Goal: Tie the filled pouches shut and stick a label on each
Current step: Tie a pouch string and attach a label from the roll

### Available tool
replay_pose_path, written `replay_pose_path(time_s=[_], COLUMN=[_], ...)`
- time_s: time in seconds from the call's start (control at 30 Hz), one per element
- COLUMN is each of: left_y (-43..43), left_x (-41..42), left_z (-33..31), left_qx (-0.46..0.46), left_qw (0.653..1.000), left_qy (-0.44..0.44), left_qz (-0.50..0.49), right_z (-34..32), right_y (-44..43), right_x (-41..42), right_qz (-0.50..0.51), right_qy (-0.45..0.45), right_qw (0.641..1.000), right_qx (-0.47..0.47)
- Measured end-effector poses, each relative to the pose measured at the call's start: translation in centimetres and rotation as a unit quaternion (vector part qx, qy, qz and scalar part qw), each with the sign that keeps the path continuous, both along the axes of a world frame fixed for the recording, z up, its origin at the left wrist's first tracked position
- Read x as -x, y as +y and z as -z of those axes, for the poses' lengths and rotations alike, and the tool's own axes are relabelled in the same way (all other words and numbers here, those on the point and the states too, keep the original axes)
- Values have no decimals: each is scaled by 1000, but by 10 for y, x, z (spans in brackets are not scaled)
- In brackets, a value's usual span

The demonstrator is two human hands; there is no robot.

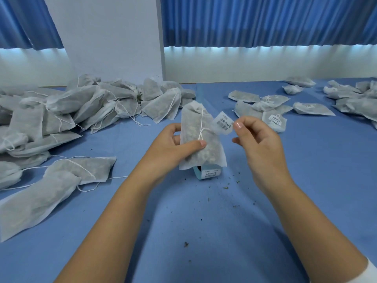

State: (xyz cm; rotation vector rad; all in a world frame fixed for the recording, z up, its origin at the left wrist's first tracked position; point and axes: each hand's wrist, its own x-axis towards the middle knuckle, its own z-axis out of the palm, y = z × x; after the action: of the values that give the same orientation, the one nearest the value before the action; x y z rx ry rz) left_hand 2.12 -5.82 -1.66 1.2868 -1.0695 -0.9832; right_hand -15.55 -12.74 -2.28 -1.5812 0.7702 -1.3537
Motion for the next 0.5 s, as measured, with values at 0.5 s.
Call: replay_pose_path(time_s=[0.5], left_y=[4], left_x=[1], left_z=[0], left_qx=[27], left_qw=[995], left_qy=[-74], left_qz=[58], right_z=[2], right_y=[5], right_x=[-5], right_qz=[-73], right_qy=[86], right_qw=[993], right_qx=[-16])
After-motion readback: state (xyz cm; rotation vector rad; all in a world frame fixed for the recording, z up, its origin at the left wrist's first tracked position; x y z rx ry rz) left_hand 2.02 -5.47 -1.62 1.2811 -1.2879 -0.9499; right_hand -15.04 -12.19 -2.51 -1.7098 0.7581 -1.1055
